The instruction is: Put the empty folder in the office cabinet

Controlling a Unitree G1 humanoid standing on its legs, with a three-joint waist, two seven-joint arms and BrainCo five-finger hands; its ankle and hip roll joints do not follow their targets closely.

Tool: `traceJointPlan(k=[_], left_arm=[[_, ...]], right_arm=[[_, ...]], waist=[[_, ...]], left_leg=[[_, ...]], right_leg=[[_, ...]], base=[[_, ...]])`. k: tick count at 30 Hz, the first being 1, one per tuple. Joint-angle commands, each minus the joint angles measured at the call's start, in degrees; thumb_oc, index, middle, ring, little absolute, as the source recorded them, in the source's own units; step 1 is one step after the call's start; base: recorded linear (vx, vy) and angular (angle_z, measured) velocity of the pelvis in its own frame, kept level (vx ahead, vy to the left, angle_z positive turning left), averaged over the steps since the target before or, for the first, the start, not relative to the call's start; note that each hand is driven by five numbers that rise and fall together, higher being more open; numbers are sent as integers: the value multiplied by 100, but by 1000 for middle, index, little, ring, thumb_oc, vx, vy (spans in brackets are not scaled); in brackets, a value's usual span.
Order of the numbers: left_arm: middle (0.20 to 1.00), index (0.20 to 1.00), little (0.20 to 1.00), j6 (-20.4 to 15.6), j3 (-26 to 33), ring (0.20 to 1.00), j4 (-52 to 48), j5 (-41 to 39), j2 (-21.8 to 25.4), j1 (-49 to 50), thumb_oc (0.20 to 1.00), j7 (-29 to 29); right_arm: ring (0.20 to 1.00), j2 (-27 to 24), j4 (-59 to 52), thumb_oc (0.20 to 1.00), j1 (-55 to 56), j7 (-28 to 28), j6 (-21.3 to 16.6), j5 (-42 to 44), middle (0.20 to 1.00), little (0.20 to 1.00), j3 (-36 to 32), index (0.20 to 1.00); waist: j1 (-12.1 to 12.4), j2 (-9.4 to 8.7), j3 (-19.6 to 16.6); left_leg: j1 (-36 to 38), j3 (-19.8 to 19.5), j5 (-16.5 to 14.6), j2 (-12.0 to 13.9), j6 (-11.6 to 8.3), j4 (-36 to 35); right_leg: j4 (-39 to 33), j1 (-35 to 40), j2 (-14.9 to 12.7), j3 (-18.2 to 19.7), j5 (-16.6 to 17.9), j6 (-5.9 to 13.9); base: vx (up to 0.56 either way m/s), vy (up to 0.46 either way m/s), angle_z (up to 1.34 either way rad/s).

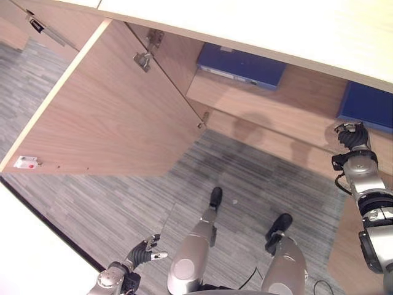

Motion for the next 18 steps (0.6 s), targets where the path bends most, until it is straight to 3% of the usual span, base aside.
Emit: traceJointPlan(k=[1,8,18], left_arm=[[1000,1000,1000,-14,-232,1000,-56,-54,301,318,1000,-36],[1000,1000,1000,-18,-315,1000,32,-28,347,204,1000,-9],[1000,1000,1000,-42,-403,1000,125,-23,310,94,1000,51]], right_arm=[[200,-439,137,200,-228,-181,-184,261,200,200,177,200],[200,-684,942,200,-704,-117,-46,321,200,200,392,200],[200,-888,1226,200,-1081,-93,52,320,200,200,575,200]], waist=[[104,-110,-108],[140,-7,-24],[147,199,152]], left_leg=[[100,-94,-513,43,-38,-211],[81,-111,-492,29,-52,-213],[-4,-77,-441,2,-59,-200]], right_leg=[[87,-121,-174,343,98,488],[193,-205,-196,352,62,497],[296,-368,-244,415,33,494]], base=[[0,0,0],[-4,-16,1],[0,0,0]])
